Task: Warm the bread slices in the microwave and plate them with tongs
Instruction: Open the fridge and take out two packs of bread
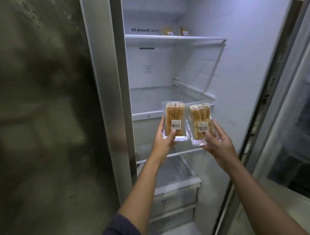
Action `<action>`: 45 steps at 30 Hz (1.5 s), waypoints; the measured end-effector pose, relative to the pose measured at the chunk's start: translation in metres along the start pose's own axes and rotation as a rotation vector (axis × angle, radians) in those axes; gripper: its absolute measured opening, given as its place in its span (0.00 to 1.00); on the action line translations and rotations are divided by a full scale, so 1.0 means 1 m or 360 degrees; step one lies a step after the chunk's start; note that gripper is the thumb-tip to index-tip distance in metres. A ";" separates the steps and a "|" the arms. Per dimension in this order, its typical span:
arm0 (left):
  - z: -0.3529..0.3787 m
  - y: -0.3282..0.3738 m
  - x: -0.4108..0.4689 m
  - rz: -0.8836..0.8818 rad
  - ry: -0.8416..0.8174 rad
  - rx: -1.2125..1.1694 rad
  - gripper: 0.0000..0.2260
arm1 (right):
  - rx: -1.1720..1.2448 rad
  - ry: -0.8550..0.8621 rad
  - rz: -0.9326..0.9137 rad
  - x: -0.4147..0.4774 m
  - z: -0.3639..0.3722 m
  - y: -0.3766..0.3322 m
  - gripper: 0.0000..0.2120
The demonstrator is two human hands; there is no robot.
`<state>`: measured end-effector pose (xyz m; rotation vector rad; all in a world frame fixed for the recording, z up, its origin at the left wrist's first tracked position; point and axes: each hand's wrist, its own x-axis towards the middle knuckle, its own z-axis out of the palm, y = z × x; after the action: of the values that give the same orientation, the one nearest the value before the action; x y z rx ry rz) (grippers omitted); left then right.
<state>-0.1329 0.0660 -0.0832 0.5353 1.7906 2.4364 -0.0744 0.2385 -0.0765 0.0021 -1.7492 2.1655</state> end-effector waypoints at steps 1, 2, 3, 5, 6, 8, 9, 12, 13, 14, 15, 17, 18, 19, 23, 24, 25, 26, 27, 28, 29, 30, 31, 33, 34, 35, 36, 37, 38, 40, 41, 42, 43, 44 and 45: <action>0.000 -0.001 -0.018 -0.0005 -0.0030 0.0036 0.31 | -0.0004 0.0019 0.0013 -0.021 -0.002 -0.001 0.28; 0.000 -0.001 -0.035 -0.0016 -0.0058 0.0055 0.31 | -0.0006 0.0040 0.0026 -0.041 -0.004 -0.002 0.28; 0.001 -0.001 -0.051 -0.0030 -0.0078 0.0062 0.31 | -0.0008 0.0056 0.0035 -0.060 -0.006 -0.004 0.29; 0.004 0.001 -0.081 -0.0063 -0.0104 0.0091 0.31 | -0.0019 0.0074 0.0039 -0.094 -0.007 -0.008 0.29; 0.006 0.004 -0.095 -0.0079 -0.0109 0.0106 0.31 | -0.0027 0.0079 0.0033 -0.109 -0.007 -0.012 0.29; 0.010 0.011 -0.120 -0.0099 -0.0107 0.0088 0.31 | -0.0029 0.0071 0.0021 -0.135 -0.007 -0.019 0.29; 0.011 0.014 -0.131 -0.0108 -0.0104 0.0059 0.31 | -0.0020 0.0060 0.0016 -0.146 -0.007 -0.022 0.28; 0.011 0.022 -0.163 -0.0097 -0.0082 -0.0010 0.31 | 0.0017 0.0009 -0.0005 -0.173 -0.005 -0.029 0.28; 0.010 0.026 -0.174 -0.0082 -0.0073 -0.0026 0.31 | 0.0040 -0.0016 -0.0014 -0.181 -0.003 -0.031 0.28; 0.008 0.030 -0.185 -0.0069 -0.0065 -0.0042 0.30 | 0.0068 -0.0049 -0.0021 -0.190 0.000 -0.033 0.30; 0.005 0.033 -0.197 -0.0056 -0.0050 -0.0042 0.30 | 0.0088 -0.0090 -0.0015 -0.198 0.003 -0.035 0.34; -0.001 0.040 -0.225 -0.0018 0.0020 -0.0006 0.30 | 0.0116 -0.0168 0.0011 -0.216 0.012 -0.035 0.50; -0.005 0.044 -0.239 0.0001 0.0070 0.0005 0.30 | 0.0128 -0.0199 0.0023 -0.224 0.016 -0.035 0.54; -0.009 0.047 -0.254 0.0024 0.0120 -0.0003 0.30 | 0.0142 -0.0237 0.0033 -0.234 0.022 -0.034 0.55; -0.040 0.062 -0.313 0.0125 0.0303 -0.0062 0.29 | 0.0171 -0.0440 0.0115 -0.272 0.056 -0.030 0.32; -0.050 0.068 -0.327 0.0135 0.0362 -0.0074 0.30 | 0.0184 -0.0472 0.0143 -0.280 0.068 -0.028 0.27; -0.060 0.073 -0.342 0.0144 0.0420 -0.0074 0.31 | 0.0191 -0.0504 0.0177 -0.287 0.082 -0.025 0.26; -0.072 0.079 -0.355 0.0169 0.0484 -0.0066 0.31 | 0.0193 -0.0540 0.0205 -0.294 0.097 -0.021 0.26; -0.084 0.085 -0.369 0.0197 0.0555 -0.0047 0.31 | 0.0194 -0.0584 0.0217 -0.301 0.113 -0.017 0.26; -0.096 0.091 -0.380 0.0225 0.0615 -0.0035 0.30 | 0.0201 -0.0635 0.0216 -0.307 0.129 -0.014 0.27; -0.109 0.098 -0.392 0.0255 0.0675 -0.0015 0.29 | 0.0219 -0.0703 0.0215 -0.314 0.146 -0.011 0.27; -0.126 0.106 -0.404 0.0286 0.0743 0.0010 0.29 | 0.0249 -0.0777 0.0222 -0.322 0.168 -0.007 0.28; -0.143 0.115 -0.417 0.0312 0.0802 0.0034 0.29 | 0.0276 -0.0848 0.0232 -0.329 0.189 -0.004 0.29; -0.181 0.133 -0.444 0.0358 0.0915 0.0069 0.29 | 0.0310 -0.0987 0.0259 -0.344 0.236 0.003 0.31; -0.202 0.142 -0.457 0.0380 0.0970 0.0092 0.29 | 0.0318 -0.1054 0.0274 -0.351 0.262 0.007 0.32; -0.223 0.151 -0.469 0.0396 0.1021 0.0124 0.29 | 0.0325 -0.1110 0.0289 -0.357 0.288 0.013 0.32; -0.244 0.160 -0.480 0.0412 0.1069 0.0149 0.29 | 0.0328 -0.1158 0.0303 -0.364 0.315 0.020 0.31; -0.267 0.169 -0.490 0.0427 0.1120 0.0170 0.29 | 0.0326 -0.1203 0.0310 -0.369 0.342 0.027 0.30; -0.290 0.177 -0.498 0.0448 0.1167 0.0177 0.29 | 0.0325 -0.1242 0.0317 -0.373 0.371 0.036 0.30; -0.340 0.193 -0.511 0.0484 0.1241 0.0176 0.29 | 0.0334 -0.1290 0.0334 -0.381 0.428 0.052 0.29; -0.365 0.201 -0.515 0.0492 0.1271 0.0185 0.29 | 0.0343 -0.1305 0.0337 -0.383 0.457 0.060 0.29; -0.391 0.210 -0.518 0.0491 0.1297 0.0197 0.29 | 0.0358 -0.1321 0.0341 -0.384 0.486 0.068 0.29; -0.416 0.218 -0.520 0.0488 0.1313 0.0215 0.29 | 0.0370 -0.1341 0.0346 -0.385 0.514 0.075 0.28; -0.440 0.227 -0.522 0.0484 0.1326 0.0222 0.29 | 0.0374 -0.1356 0.0352 -0.384 0.540 0.082 0.28; -0.463 0.235 -0.523 0.0485 0.1345 0.0233 0.29 | 0.0379 -0.1367 0.0353 -0.383 0.565 0.088 0.28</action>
<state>0.2442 -0.5661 -0.1066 -0.3200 2.3067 3.0340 0.1368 -0.4152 -0.1113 0.9689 -1.9219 2.7616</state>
